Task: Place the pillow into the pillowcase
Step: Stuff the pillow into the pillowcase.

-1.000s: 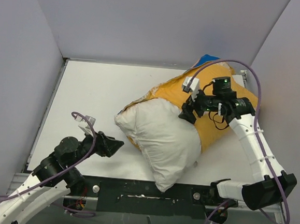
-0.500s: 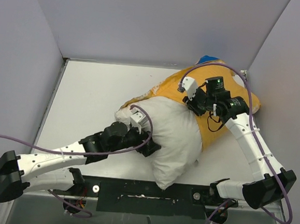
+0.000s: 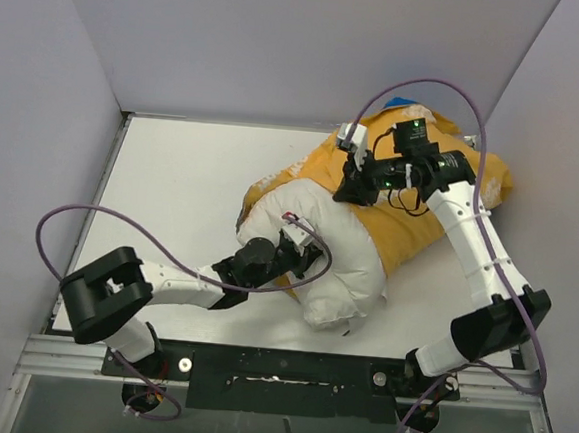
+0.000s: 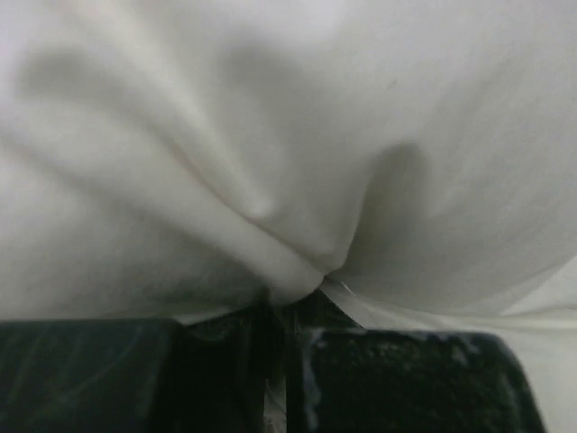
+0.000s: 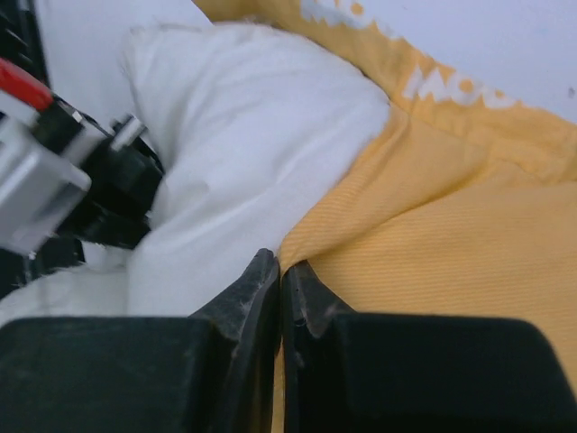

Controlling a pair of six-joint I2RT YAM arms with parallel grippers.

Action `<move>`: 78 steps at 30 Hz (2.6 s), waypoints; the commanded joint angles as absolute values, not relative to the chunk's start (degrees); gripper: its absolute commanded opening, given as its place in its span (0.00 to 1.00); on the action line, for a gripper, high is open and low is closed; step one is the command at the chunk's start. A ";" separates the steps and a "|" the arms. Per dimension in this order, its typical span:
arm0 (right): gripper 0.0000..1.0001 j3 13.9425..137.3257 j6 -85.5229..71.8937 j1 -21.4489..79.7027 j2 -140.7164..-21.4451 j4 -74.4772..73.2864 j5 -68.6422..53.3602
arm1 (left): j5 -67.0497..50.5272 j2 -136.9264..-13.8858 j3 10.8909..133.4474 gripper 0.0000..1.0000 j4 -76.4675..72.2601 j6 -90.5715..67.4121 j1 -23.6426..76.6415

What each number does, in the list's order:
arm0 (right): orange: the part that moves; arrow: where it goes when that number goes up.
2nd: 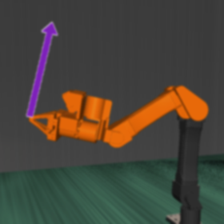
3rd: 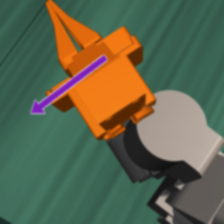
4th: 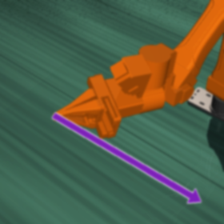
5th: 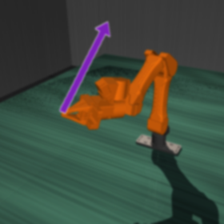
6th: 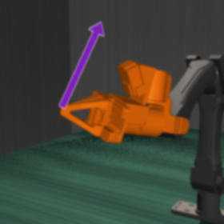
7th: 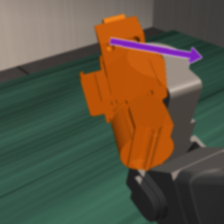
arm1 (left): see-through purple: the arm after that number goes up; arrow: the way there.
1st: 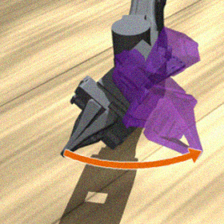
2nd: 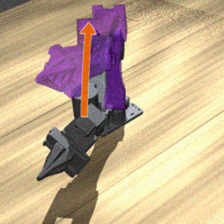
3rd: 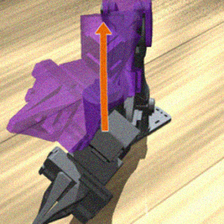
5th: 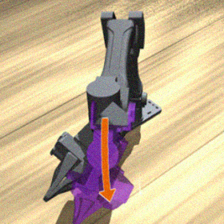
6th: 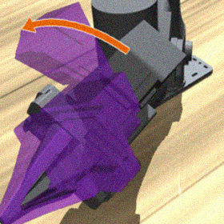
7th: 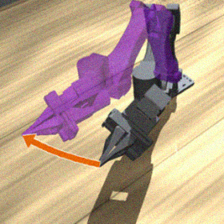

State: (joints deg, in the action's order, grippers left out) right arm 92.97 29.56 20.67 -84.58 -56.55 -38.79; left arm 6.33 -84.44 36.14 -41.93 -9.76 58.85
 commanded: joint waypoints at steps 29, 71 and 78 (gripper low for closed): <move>0.00 90.69 35.94 28.28 -90.96 -60.85 -64.76 | -8.24 -49.96 23.72 0.63 -30.81 -26.19 47.03; 0.00 91.68 38.23 41.69 -95.54 -65.05 -67.54 | 27.65 -85.85 26.75 0.00 -81.61 -10.98 42.23; 0.00 75.00 26.39 31.08 -94.68 -49.74 -45.64 | 42.12 -94.46 24.80 0.00 -86.31 -18.89 44.11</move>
